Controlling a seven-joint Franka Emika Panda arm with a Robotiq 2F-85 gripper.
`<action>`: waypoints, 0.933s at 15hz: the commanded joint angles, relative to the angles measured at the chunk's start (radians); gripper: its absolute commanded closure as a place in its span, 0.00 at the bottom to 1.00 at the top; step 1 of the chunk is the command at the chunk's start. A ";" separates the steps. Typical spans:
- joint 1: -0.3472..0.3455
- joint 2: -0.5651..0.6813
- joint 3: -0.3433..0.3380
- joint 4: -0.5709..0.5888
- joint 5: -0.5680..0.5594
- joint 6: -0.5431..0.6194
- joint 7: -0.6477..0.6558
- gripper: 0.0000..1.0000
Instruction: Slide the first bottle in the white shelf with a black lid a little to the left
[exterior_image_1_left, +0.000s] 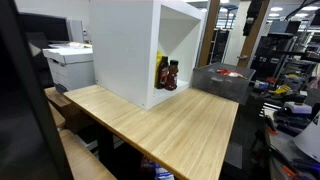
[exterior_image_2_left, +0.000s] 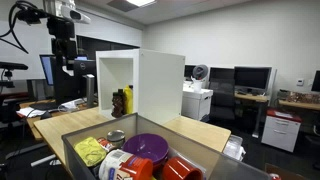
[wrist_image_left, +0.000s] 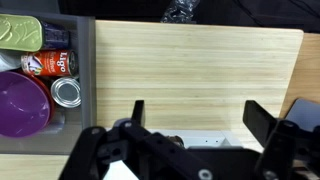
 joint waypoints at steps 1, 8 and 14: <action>-0.013 0.001 0.010 0.002 0.007 -0.003 -0.007 0.00; 0.008 0.019 0.018 -0.106 0.034 0.181 -0.010 0.00; 0.036 0.074 0.071 -0.222 0.020 0.449 0.007 0.00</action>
